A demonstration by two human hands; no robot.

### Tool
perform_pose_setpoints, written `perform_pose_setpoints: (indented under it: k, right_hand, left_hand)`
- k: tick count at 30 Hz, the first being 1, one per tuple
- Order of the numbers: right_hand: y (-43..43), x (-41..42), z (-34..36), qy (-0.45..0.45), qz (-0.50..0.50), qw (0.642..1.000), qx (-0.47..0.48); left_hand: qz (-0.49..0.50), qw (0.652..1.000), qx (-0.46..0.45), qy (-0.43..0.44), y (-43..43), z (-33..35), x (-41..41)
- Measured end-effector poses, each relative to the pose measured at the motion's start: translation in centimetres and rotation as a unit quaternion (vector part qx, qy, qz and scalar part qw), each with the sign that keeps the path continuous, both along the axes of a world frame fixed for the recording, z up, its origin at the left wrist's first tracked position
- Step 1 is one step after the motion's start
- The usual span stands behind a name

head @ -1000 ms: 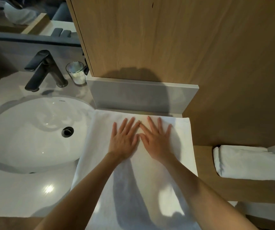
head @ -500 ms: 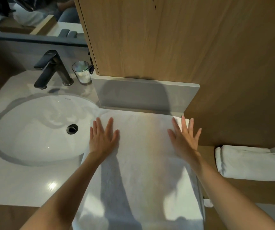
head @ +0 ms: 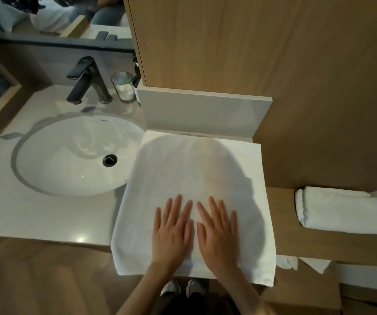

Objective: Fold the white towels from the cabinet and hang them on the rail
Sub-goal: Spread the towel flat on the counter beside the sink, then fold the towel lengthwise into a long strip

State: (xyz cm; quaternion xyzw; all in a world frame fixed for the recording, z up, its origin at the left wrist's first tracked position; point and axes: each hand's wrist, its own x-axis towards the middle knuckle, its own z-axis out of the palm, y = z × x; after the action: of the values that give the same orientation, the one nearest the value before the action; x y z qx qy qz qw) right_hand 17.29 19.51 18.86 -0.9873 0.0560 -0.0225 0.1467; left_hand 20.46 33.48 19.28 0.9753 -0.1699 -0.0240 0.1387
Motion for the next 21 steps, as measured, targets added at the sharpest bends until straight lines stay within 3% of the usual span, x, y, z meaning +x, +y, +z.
perform_pose_setpoints:
  k: [6, 11, 13, 18, 21]
  right_hand:
    - [-5.8, -1.7, 0.7, 0.024, 0.025, 0.998, -0.044]
    - [-8.5, -3.1, 0.9, 0.026, 0.0, 0.994, 0.104]
    - [-8.8, -3.3, 0.8, 0.007, -0.008, 0.993, 0.118]
    - [-9.3, -3.7, 1.6, 0.02, -0.041, 0.997, 0.064]
    - [-8.9, -4.6, 2.3, 0.028, -0.065, 0.996, 0.055]
  left_hand:
    - [0.026, 1.0, -0.001, -0.003, 4.6, 0.5, 0.0]
    - [0.039, 0.999, -0.005, -0.004, 8.3, 0.2, -0.5]
    - [0.033, 0.999, -0.009, -0.004, 8.8, 0.4, -0.9]
    - [0.051, 0.998, -0.047, 0.011, 9.2, 1.7, -0.6]
    - [0.032, 0.999, -0.021, -0.029, 9.2, 2.5, 0.0]
